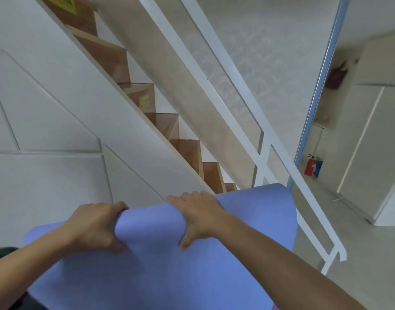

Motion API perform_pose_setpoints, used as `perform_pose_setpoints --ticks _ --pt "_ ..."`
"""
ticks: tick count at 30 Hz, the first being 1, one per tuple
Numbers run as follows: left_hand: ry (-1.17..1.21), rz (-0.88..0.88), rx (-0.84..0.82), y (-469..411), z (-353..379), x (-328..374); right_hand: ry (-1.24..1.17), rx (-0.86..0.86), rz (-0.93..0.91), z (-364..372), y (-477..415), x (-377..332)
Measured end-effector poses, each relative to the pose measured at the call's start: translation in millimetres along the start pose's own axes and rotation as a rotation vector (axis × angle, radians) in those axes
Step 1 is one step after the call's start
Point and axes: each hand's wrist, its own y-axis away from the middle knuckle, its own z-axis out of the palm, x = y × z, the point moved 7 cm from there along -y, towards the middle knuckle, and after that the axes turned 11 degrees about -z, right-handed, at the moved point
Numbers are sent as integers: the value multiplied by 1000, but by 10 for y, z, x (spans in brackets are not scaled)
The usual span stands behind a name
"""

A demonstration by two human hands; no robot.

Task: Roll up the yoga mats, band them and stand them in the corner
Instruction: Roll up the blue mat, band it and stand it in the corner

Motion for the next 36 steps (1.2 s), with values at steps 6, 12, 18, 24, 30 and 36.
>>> perform_pose_setpoints --ticks 6,12,18,24,30,36 --pt "72 31 -144 -124 -22 -63 -31 25 37 -38 -84 -8" --pt "-170 201 382 -15 56 614 -69 6 35 -161 -162 -18" --pt "-30 156 53 -145 99 719 -155 -115 -24 -19 -39 23" --pt "365 74 -325 -250 77 628 164 28 -124 16 117 50" --pt "129 151 -218 -52 41 844 -43 -9 -29 -163 192 185" --pt "-115 168 207 141 2 1049 -214 -59 -7 -122 274 162"
